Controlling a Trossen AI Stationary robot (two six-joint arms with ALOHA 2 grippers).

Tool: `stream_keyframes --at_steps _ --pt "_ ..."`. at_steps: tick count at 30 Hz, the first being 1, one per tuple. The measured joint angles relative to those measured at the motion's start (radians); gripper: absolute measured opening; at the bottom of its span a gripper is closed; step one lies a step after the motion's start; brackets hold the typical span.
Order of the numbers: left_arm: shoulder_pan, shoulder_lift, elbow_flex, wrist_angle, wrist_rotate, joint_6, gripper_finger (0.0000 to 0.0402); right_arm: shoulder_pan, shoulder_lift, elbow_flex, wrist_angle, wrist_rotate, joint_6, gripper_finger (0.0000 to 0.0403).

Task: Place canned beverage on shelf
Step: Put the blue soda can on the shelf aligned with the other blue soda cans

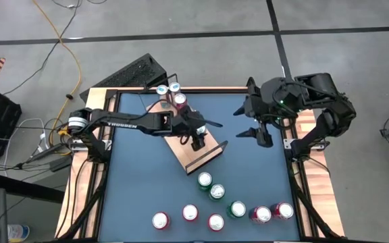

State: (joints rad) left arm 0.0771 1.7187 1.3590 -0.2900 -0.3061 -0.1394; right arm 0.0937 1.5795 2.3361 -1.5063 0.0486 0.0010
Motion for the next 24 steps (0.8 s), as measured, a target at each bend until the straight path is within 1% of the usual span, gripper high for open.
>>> stream_keyframes --at_steps 4,9,15,20,22,24 --pt "-0.005 0.0 0.0 -0.028 -0.012 0.0 0.0274 0.0 0.0 0.0 0.0 0.001 0.0 0.0322" --pt "-0.005 0.0 0.0 -0.044 -0.017 -0.006 0.0227 0.0 0.0 0.0 0.0 0.002 0.0 0.0322" --pt "-0.005 -0.003 0.0 -0.049 -0.027 -0.035 0.0226 0.0 0.0 0.0 0.0 0.002 0.0 0.0322" --pt "-0.015 -0.041 -0.002 -0.081 0.049 -0.045 0.0226 0.0 0.0 0.0 -0.002 0.002 0.0 0.0322" --pt "-0.022 -0.084 -0.002 -0.103 0.095 -0.045 0.0226 0.002 0.0 0.0 -0.007 0.002 0.001 0.0322" --pt "-0.031 -0.142 -0.002 -0.136 0.118 -0.029 0.0226 0.01 -0.003 -0.001 -0.011 0.003 0.001 0.0322"
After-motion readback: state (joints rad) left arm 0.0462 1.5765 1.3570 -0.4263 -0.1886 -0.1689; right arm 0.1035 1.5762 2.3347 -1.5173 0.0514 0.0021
